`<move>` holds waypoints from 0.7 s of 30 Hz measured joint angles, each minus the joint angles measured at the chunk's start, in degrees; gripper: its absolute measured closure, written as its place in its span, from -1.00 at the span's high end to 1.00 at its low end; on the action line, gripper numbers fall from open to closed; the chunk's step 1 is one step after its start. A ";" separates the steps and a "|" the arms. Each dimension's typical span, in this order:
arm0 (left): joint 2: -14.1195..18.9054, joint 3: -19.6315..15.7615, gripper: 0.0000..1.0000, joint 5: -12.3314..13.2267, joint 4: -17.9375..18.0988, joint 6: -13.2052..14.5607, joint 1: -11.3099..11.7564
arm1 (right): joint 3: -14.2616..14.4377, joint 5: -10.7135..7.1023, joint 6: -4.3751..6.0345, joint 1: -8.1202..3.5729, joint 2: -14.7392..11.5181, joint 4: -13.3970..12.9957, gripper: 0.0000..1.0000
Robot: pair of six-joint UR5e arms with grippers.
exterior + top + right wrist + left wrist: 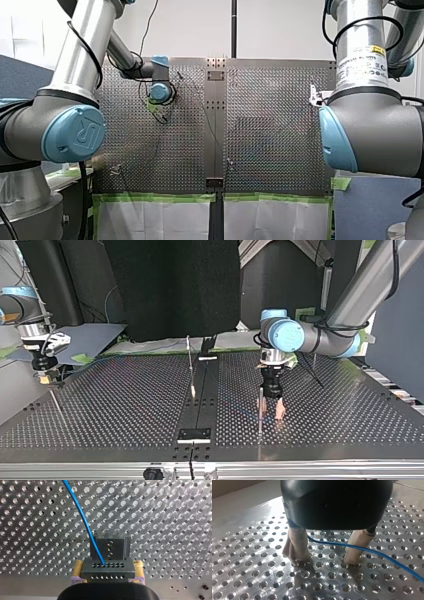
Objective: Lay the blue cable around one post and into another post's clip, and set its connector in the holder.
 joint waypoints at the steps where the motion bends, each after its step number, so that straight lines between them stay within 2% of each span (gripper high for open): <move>1: 0.00 0.01 1.00 0.01 0.00 0.00 0.00 | -0.02 0.05 -0.01 0.01 0.00 -0.05 -1.00; 21: 0.04 0.39 1.00 0.27 -0.26 -0.06 -0.01 | -0.99 1.59 0.09 1.74 0.53 -0.15 -1.00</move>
